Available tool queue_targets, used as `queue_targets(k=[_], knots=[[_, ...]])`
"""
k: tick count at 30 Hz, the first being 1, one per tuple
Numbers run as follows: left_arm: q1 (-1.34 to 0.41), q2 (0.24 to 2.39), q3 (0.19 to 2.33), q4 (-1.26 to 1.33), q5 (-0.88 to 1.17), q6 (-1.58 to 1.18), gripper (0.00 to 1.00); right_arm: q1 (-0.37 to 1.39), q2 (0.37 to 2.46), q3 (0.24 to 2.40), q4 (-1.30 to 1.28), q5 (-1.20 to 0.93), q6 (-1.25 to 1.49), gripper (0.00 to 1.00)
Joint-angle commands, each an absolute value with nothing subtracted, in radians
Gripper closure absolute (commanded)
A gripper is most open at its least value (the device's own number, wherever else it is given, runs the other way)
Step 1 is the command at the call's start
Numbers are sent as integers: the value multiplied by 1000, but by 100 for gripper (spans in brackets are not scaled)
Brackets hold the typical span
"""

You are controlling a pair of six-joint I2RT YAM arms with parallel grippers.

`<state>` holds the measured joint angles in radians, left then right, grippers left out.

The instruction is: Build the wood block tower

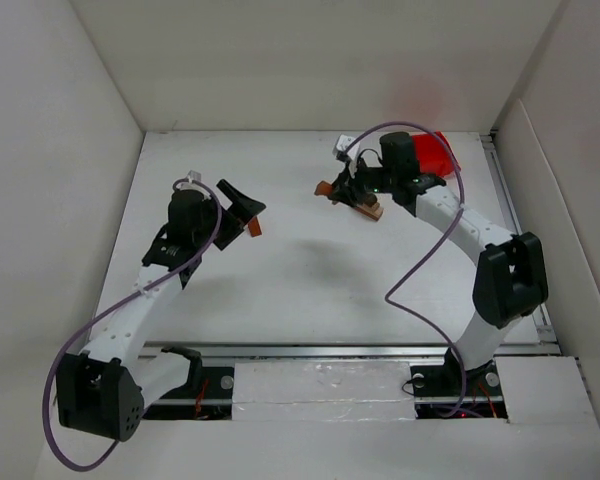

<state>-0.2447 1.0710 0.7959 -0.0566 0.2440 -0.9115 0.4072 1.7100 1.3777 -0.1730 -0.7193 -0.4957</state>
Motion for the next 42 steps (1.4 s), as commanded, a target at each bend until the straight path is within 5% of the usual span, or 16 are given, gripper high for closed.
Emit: queue_targets(k=[1, 15, 42], knots=[[-247, 980, 819, -81, 233, -795, 1, 336, 1741, 1448, -242, -598, -529, 100], [-247, 827, 827, -276, 305, -459, 1, 204, 1873, 1493, -230, -471, -483, 100], [-247, 845, 816, -262, 360, -443, 1, 204, 1931, 1539, -327, -423, -485, 100]])
